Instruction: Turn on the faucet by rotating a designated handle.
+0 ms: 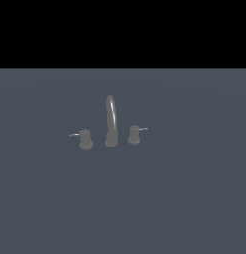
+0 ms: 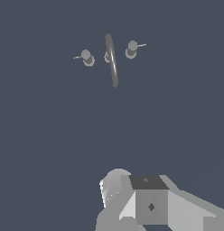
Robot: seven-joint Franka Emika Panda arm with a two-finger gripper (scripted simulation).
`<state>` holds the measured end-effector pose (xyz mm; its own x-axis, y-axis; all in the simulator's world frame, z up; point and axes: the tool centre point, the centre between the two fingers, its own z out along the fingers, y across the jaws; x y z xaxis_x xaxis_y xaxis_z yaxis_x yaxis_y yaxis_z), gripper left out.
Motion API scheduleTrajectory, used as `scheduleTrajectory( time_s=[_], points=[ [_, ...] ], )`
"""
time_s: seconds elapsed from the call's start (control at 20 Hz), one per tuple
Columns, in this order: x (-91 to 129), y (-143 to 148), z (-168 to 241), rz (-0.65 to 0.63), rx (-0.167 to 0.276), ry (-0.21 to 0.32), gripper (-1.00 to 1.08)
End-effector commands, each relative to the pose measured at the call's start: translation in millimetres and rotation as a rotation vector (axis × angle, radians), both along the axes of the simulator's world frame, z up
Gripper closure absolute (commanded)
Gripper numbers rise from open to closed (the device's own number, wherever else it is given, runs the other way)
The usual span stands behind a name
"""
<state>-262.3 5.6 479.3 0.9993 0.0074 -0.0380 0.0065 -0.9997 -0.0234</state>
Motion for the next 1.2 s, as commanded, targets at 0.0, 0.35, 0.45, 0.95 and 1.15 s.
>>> scheduleTrajectory(
  time_s=[0.0, 0.35, 0.45, 0.95, 1.15],
  points=[
    [0.0, 0.0, 0.0, 0.0, 0.0, 0.0, 1.08],
    [1.9, 6.2, -7.1, -0.024, -0.001, 0.0, 1.08],
    [3.2, 10.2, -11.8, -0.04, -0.001, 0.0, 1.08],
    [17.7, 44.7, -53.3, -0.181, -0.005, -0.001, 1.08],
    [28.2, 63.6, -77.1, -0.261, -0.007, -0.002, 1.08]
  ],
)
